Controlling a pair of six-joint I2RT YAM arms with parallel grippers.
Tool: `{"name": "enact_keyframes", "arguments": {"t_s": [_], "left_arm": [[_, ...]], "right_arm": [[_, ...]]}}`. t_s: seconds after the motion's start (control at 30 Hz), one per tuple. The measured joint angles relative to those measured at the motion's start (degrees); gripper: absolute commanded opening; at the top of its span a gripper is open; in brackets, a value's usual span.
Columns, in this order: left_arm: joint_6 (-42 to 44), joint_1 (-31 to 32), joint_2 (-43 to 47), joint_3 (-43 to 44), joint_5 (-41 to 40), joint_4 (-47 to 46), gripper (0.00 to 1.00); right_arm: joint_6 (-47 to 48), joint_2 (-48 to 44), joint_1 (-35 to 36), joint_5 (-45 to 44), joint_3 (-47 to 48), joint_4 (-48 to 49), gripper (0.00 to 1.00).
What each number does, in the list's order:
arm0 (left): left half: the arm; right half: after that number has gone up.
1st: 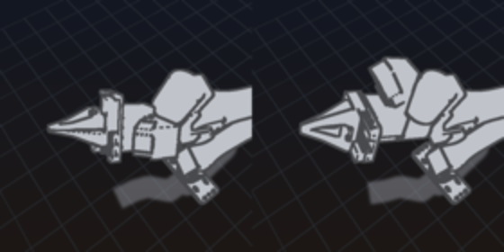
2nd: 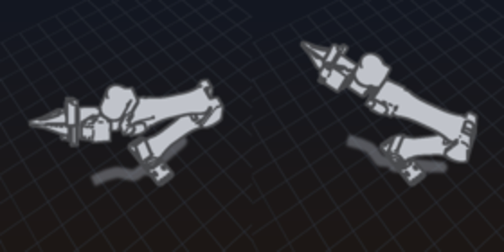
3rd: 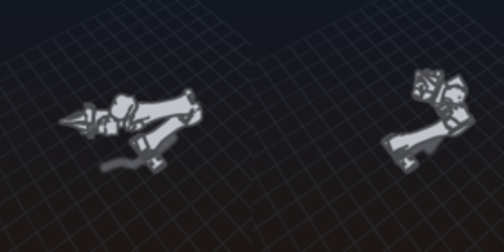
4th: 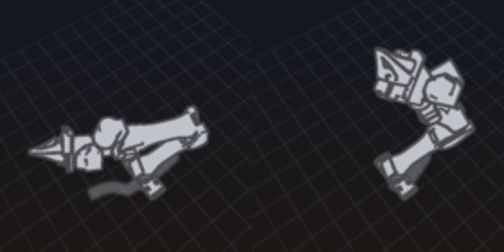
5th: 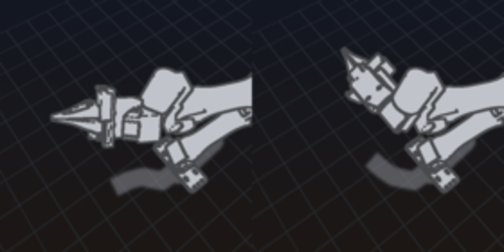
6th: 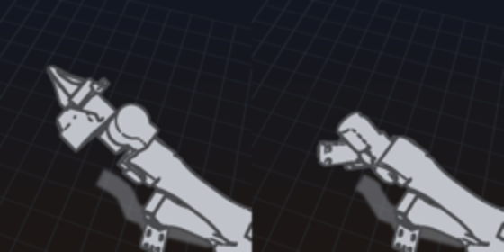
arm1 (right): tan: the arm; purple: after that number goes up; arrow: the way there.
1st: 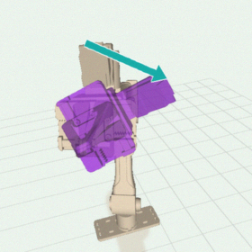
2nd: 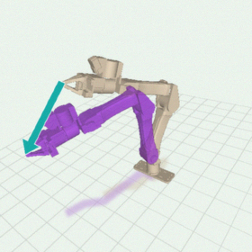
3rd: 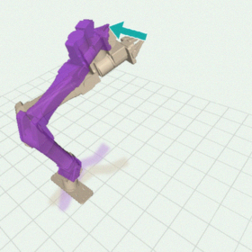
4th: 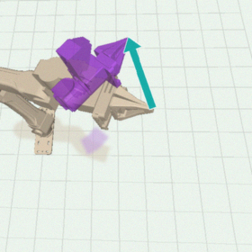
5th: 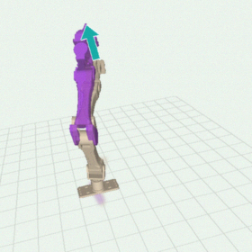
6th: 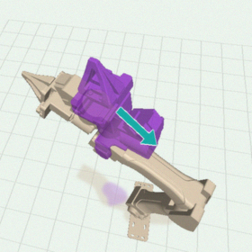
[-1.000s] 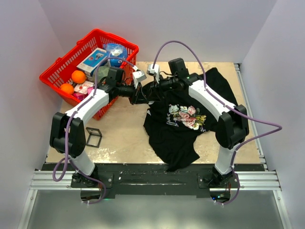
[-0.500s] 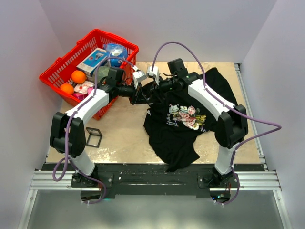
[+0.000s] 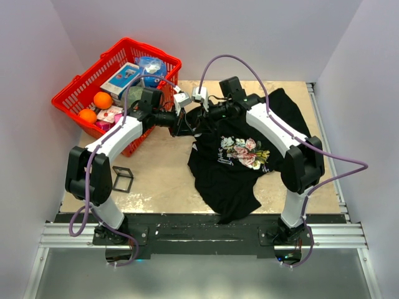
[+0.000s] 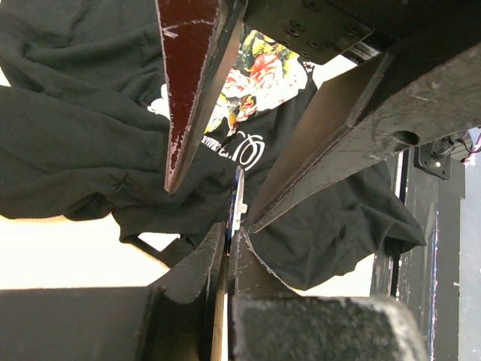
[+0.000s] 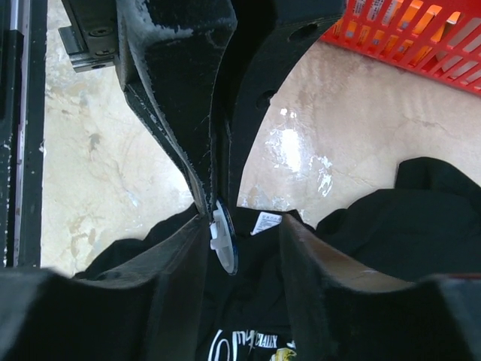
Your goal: Remove the brooch from the garment
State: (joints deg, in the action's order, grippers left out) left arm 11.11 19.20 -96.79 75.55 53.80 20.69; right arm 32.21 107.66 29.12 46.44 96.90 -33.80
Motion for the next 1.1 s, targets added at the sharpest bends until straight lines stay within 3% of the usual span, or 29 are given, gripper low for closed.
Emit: {"name": "enact_keyframes", "arguments": {"t_s": [0.1, 0.47, 0.73, 1.1], "left_arm": [[0.00, 0.00, -0.02, 0.04, 0.00, 0.02, 0.00], [0.02, -0.17, -0.72, 0.31, 0.04, 0.55, 0.00], [0.15, -0.24, -0.74, 0.33, 0.07, 1.22, 0.00], [-0.13, -0.33, -0.76, 0.52, -0.07, 0.55, 0.00]], "right_arm": [[0.22, 0.24, 0.00, 0.02, 0.72, -1.09, 0.55], [1.99, 1.62, -0.26, -0.11, 2.14, -2.86, 0.44], [1.90, 1.70, -0.24, -0.37, 2.19, -3.13, 0.57], [-0.17, 1.75, -0.20, -0.17, 2.21, -3.06, 0.57]]}}
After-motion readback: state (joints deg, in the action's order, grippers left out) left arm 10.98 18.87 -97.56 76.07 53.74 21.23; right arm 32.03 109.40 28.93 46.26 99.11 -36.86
